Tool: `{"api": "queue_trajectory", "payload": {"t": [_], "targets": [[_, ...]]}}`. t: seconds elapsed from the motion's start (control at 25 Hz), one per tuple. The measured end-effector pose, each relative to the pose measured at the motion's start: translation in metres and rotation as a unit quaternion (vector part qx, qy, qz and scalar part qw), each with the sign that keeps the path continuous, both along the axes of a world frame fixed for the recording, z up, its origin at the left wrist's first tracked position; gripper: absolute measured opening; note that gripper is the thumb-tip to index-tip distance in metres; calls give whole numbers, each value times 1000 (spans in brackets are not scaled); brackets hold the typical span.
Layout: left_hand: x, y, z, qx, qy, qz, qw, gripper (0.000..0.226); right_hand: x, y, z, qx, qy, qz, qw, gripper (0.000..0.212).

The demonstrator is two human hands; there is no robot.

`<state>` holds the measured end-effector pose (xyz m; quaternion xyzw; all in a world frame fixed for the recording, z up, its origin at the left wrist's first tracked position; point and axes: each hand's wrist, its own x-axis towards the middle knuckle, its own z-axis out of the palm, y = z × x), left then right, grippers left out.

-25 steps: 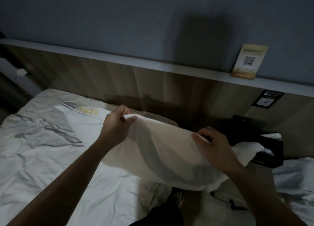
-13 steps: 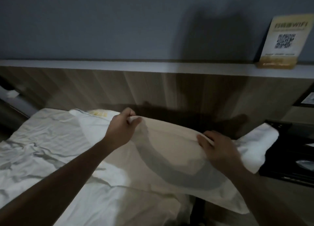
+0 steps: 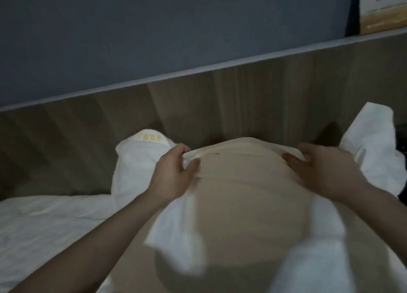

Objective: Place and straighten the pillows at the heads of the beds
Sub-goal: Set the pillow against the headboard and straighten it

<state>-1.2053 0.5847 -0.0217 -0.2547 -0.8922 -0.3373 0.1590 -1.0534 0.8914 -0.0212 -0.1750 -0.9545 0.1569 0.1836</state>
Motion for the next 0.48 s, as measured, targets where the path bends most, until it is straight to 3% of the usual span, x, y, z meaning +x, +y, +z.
{"api": "queue_trajectory", "payload": {"t": [0.08,0.16,0.28,0.4,0.48], "targets": [[3,-17,2,-12,2,-15,1000,17,5,-12,11,6,7,10,1000,46],[-3,-39,16,-31,-3,-20,999,32,13,-24,27,17,13,13,1000,41],[-40,-84,42,104,-107,59,987,43,13,-34,49,1,27,37,999,25],[-81,-133,35,-3,-118,192,974,56,-1,-51,53,1,-11,40,999,17],[-90,-155,17,10,-241,218,946,73,-11,-62,50,5,-42,18,999,14]]}}
